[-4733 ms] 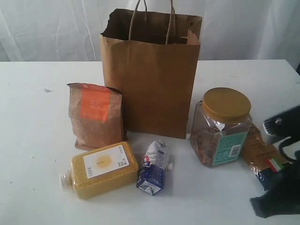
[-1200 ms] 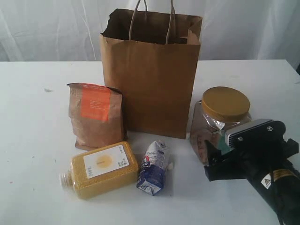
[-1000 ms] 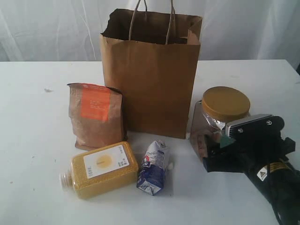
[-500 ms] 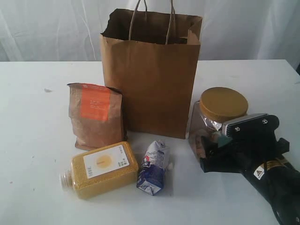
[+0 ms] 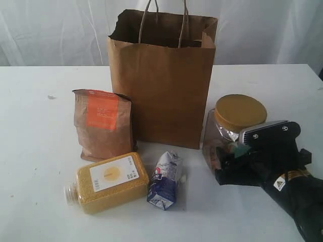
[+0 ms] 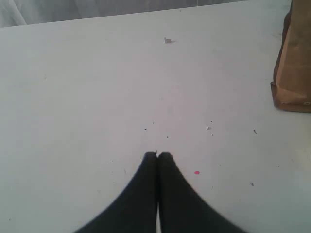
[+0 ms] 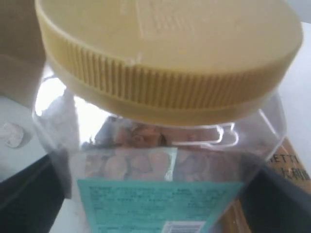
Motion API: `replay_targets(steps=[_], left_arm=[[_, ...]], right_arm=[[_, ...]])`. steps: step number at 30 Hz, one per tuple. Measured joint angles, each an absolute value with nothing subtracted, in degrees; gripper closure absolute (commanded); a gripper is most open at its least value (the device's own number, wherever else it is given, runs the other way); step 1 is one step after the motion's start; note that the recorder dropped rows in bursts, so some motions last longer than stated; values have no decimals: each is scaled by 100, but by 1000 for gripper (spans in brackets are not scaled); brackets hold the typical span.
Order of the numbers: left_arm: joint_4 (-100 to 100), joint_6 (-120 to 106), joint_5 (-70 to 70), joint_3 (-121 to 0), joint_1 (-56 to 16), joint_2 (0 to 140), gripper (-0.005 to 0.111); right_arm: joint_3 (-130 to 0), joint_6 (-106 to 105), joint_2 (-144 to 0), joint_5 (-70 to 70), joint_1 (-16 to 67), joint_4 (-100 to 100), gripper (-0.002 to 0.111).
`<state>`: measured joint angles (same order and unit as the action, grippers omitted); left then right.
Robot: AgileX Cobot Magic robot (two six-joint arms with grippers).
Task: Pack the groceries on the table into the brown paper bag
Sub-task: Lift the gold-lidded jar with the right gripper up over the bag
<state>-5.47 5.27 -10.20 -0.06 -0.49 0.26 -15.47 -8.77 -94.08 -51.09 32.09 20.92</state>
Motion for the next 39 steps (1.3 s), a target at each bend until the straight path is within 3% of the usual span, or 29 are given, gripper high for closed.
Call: replay_targets(steps=[12, 25, 39], left_arm=[[-547, 527, -1020, -6, -49, 26, 107], [-547, 527, -1020, -6, -49, 26, 107], [-547, 527, -1020, -6, -49, 26, 107]], right_arm=[[-1537, -1164, -7144, -3459, 3209, 2831, 108], [-1629, -1313, -5878, -1114, 3209, 3120, 108], [-5034, -1256, -5493, 2155, 3083, 2455, 108]])
